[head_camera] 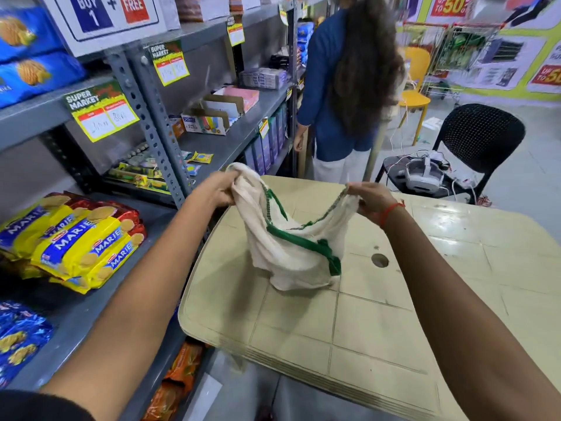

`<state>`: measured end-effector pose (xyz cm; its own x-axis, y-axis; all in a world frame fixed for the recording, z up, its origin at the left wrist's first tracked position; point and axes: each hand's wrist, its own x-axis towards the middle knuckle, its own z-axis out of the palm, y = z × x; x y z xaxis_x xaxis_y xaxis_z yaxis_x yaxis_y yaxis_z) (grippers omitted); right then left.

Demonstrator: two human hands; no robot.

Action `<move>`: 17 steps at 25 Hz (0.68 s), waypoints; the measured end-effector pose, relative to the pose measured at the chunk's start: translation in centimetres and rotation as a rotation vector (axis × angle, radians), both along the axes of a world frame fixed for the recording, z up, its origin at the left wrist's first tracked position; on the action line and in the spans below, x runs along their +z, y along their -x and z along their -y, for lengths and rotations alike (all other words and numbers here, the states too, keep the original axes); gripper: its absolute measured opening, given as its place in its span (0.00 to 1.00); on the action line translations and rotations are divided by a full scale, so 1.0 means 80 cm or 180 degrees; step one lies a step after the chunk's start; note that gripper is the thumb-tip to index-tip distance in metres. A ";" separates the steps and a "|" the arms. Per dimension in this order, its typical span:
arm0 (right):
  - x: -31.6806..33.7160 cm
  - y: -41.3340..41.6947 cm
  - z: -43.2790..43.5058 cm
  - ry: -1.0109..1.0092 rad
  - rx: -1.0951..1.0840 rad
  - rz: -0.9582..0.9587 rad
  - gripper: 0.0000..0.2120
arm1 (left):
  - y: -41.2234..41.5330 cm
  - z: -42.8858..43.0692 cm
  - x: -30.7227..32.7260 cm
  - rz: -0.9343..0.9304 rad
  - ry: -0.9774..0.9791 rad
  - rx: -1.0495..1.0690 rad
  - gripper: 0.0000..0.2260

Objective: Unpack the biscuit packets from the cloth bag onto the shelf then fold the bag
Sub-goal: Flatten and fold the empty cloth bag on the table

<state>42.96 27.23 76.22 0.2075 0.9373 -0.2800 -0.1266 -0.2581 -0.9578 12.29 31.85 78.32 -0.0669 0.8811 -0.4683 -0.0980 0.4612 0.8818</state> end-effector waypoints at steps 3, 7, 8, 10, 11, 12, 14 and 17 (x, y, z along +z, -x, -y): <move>0.052 -0.005 -0.023 -0.0800 -0.0592 0.0873 0.01 | -0.020 -0.018 0.048 -0.1477 -0.0678 -0.0676 0.06; 0.090 -0.067 -0.025 -0.0369 -0.0875 0.2198 0.13 | 0.018 -0.029 0.110 -0.4557 -0.0852 -0.1086 0.04; 0.098 -0.080 -0.021 -0.0235 -0.1077 0.2336 0.13 | 0.036 -0.034 0.118 -0.4900 -0.0799 -0.0812 0.07; 0.113 -0.092 -0.012 -0.0084 -0.1407 0.2625 0.13 | 0.062 -0.046 0.133 -0.4036 -0.0562 -0.0526 0.07; 0.122 -0.094 -0.016 -0.0069 -0.1336 0.2671 0.13 | 0.063 -0.051 0.142 -0.3088 -0.0290 -0.0496 0.07; 0.133 -0.090 -0.018 -0.0046 -0.1227 0.2572 0.13 | 0.059 -0.054 0.153 -0.2195 -0.0053 -0.0471 0.07; 0.158 -0.081 -0.025 -0.0206 -0.1013 0.1834 0.10 | 0.046 -0.065 0.179 -0.1174 -0.0085 -0.0294 0.10; 0.183 -0.084 -0.036 -0.0455 -0.0926 0.1016 0.06 | 0.024 -0.081 0.208 -0.0511 -0.0699 0.0128 0.14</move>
